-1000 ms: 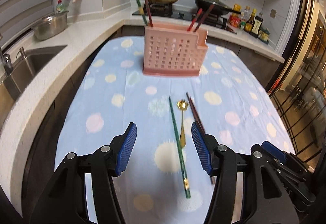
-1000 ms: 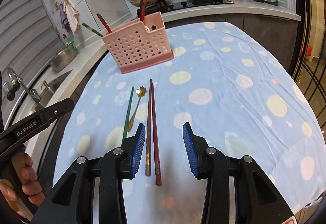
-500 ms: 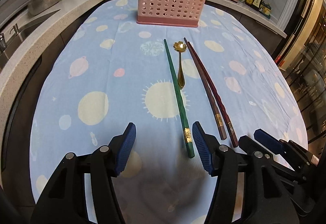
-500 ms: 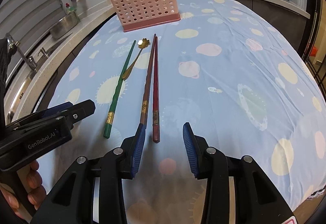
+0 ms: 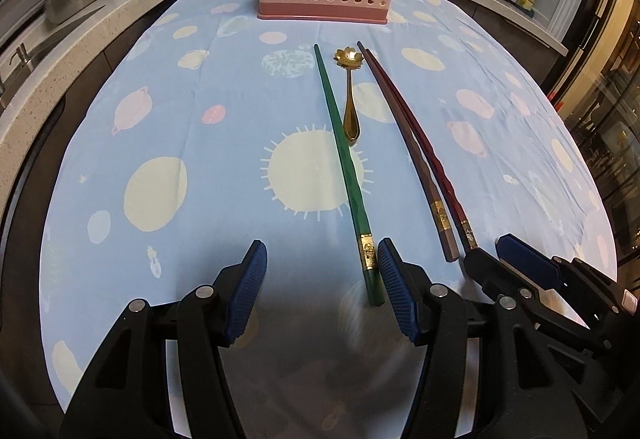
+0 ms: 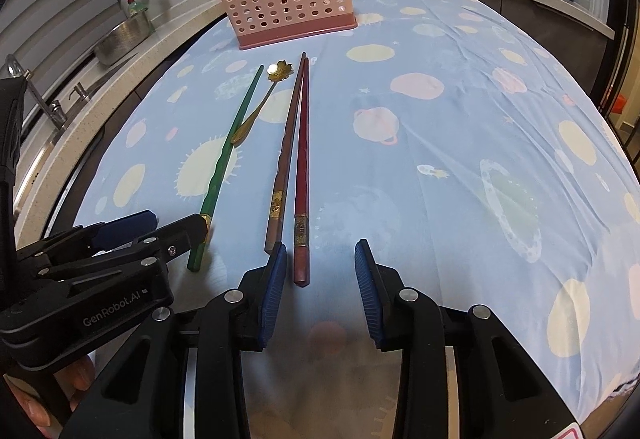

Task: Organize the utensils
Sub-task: 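Grasp the green chopstick with the left tool while the right tool grasps a dark-red chopstick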

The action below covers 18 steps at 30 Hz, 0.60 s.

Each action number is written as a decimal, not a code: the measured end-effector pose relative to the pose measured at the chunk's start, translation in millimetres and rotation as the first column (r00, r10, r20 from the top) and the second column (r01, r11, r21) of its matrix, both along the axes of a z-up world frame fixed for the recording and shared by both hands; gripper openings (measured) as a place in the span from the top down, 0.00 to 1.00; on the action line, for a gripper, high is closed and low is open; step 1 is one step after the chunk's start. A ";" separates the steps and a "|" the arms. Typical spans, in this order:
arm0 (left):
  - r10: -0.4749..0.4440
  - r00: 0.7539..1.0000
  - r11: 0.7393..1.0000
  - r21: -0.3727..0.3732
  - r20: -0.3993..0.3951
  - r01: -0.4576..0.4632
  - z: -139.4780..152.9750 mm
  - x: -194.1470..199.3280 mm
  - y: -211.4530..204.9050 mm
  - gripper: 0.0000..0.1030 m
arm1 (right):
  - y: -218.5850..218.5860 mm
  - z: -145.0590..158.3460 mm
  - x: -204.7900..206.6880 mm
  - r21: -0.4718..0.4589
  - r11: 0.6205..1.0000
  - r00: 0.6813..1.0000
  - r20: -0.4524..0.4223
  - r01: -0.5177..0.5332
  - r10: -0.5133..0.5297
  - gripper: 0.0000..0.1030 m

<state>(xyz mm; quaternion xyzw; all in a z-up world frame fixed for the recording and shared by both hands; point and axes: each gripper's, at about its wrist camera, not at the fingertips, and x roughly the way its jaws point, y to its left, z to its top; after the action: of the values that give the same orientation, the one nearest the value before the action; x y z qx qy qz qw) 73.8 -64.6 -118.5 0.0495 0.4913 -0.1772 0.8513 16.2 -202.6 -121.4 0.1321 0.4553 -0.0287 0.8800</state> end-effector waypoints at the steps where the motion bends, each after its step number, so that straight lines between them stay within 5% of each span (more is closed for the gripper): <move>1: 0.000 1.000 1.000 0.002 0.004 0.000 -0.2 0.0 -0.3 0.47 | 0.1 -0.3 0.8 -0.001 1.000 1.000 0.001 -0.001 0.001 0.68; 12: -0.014 0.999 0.999 0.033 0.041 0.012 -2.3 -2.7 -3.1 0.51 | 0.8 -1.7 6.6 -0.040 0.999 1.000 0.012 -0.010 0.011 0.83; 18: -0.007 0.999 1.000 0.027 0.045 0.006 -1.1 -3.0 0.6 0.75 | 1.1 -1.9 5.0 -0.049 0.998 0.999 0.020 -0.030 0.031 0.93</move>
<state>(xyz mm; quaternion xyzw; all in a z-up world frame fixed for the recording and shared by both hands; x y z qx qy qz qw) 70.9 -64.0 -119.6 0.0665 0.4740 -0.1724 0.8609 21.2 -201.6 -123.3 0.1043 0.4473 -0.0251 0.8879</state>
